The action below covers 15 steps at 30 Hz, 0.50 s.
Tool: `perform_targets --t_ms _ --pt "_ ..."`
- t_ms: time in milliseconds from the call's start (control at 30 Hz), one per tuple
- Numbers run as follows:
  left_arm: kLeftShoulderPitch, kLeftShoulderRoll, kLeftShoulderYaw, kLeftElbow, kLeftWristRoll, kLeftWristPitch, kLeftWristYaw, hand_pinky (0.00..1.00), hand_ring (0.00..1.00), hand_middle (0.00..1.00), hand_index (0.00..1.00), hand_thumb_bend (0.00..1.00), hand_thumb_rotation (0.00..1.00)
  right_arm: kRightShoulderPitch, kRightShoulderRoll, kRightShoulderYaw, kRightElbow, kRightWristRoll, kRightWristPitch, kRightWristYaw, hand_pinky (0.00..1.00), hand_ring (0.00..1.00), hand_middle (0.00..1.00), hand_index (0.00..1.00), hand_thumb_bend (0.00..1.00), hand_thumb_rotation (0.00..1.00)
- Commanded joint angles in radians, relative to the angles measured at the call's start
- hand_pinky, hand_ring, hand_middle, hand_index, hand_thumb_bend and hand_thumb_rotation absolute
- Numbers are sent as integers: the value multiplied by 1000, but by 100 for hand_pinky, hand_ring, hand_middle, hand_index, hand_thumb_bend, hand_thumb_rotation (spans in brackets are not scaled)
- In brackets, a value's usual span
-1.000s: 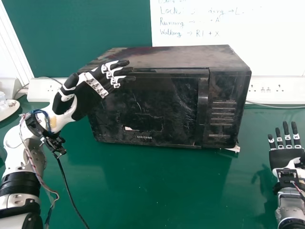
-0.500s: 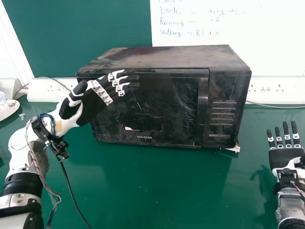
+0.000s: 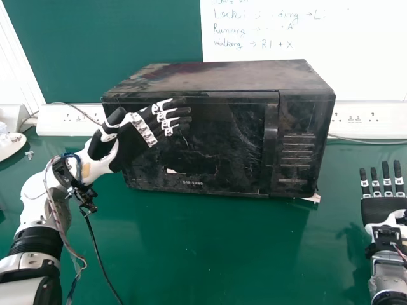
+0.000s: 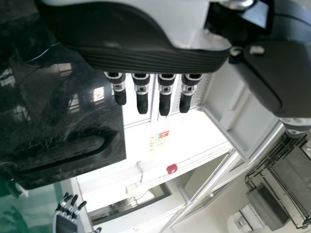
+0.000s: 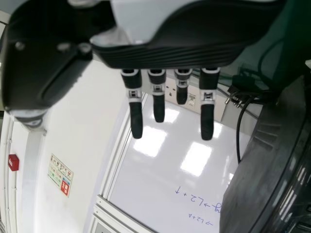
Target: Open the door of oven
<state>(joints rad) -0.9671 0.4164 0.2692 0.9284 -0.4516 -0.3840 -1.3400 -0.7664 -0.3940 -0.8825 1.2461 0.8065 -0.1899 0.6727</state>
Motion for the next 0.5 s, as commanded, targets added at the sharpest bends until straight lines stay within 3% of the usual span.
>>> perform_targets --t_ms 0,267,467 --pt "-24 -6 -1 23 7 -2 -4 63 88 93 74 98 77 -11 8 -1 2 0 -9 -2 100 100 100 100 100 86" --pt "-30 -16 2 55 10 -9 9 65 87 92 75 98 78 -13 9 -1 0 4 -11 -10 100 100 100 100 100 86" --pt "-49 -34 1 85 2 42 -1 68 89 92 79 100 76 -18 12 -7 -3 15 -7 -3 100 100 100 100 100 88"
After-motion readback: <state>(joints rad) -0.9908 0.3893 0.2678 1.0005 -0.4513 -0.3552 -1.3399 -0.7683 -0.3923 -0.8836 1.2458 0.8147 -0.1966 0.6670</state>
